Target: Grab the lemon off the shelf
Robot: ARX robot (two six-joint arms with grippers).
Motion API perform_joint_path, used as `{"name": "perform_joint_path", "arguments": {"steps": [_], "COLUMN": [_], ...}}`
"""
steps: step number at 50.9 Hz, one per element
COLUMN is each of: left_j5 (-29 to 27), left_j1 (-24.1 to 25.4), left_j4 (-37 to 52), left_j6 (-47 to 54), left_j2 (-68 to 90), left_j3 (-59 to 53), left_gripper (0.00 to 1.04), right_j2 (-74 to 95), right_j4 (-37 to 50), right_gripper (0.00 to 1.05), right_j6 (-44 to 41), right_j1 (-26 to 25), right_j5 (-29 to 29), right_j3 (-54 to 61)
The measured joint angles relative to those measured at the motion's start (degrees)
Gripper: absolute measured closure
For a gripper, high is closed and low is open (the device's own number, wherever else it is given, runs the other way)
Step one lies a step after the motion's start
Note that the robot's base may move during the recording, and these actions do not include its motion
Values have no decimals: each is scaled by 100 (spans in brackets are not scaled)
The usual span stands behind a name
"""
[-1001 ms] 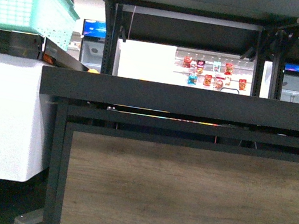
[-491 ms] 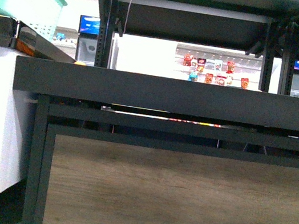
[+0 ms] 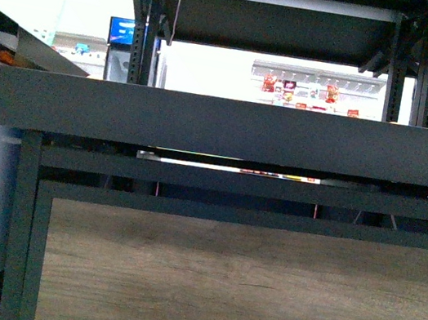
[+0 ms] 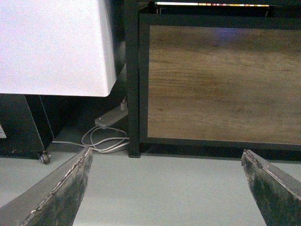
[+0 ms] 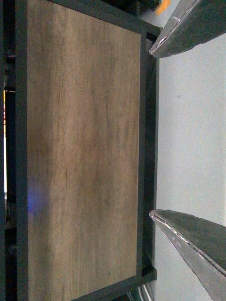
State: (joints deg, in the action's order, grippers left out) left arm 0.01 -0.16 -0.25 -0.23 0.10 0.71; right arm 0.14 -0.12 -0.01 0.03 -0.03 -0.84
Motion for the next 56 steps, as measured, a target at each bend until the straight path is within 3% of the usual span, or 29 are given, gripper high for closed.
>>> {"name": "perform_joint_path", "arguments": {"steps": [56], "left_j5": [-2], "left_j1": [0], "left_j4": [0], "left_j6": [0], "left_j2": [0], "left_j3": [0], "left_gripper": [8], "right_j2": [0], "right_j4": [0], "right_gripper": [8], "right_j6": [-2], "right_j1": [0], "right_j5": [-2], "right_j3": [0]}}
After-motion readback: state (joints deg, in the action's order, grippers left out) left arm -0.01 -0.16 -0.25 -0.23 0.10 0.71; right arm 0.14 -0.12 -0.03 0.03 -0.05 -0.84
